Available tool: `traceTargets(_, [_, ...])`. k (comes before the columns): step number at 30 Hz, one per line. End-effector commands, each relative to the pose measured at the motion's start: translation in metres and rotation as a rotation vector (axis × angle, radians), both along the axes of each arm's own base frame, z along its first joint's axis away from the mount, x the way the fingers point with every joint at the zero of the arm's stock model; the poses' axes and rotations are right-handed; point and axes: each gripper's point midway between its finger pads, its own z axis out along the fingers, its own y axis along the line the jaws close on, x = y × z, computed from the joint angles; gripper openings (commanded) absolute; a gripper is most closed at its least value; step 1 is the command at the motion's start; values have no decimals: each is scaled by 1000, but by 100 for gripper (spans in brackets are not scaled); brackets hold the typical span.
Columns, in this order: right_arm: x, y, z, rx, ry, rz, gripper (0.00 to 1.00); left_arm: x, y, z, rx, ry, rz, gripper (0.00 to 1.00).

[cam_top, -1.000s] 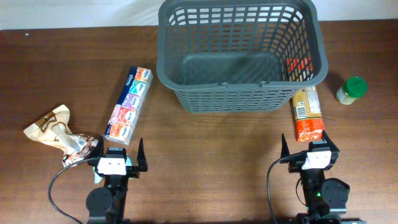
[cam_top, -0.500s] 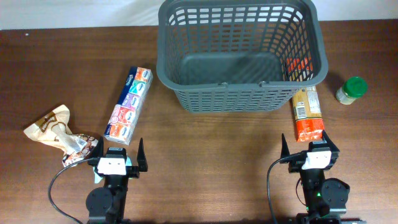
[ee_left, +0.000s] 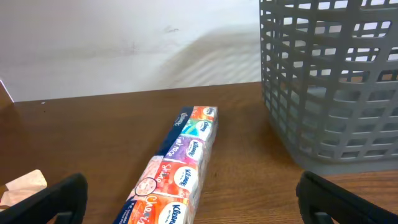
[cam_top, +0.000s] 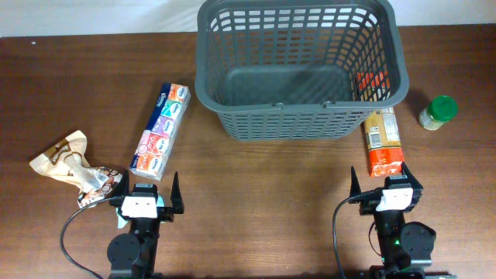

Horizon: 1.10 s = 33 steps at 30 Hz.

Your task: Pack container

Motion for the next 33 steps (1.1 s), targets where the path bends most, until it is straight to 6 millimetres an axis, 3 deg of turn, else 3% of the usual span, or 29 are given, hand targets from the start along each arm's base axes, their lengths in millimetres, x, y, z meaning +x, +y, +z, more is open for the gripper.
traceTargets(1, [0,-1,-2,6,0,-8,99,0,0,-2,15,-1,-5,100])
traceTargets(14, [0,3,-2,8,-1,10,99,0,-1,-1,14,-3,-11,100])
traceTargets(18, [-2,20,2,15,-10,112,99,-2,-23,5,5,-23,-141,100])
traceTargets(22, [-4,18,17,67,-16,97,99,-12,-45,21,-4,-24,-268,100])
traceTargets(27, [-12,5,37,67,47,17,99,-26,-39,38,-9,111,-237,100])
traceTargets(33, [-13,3,80,74,194,0,99,-40,-40,84,-24,238,-242,100])
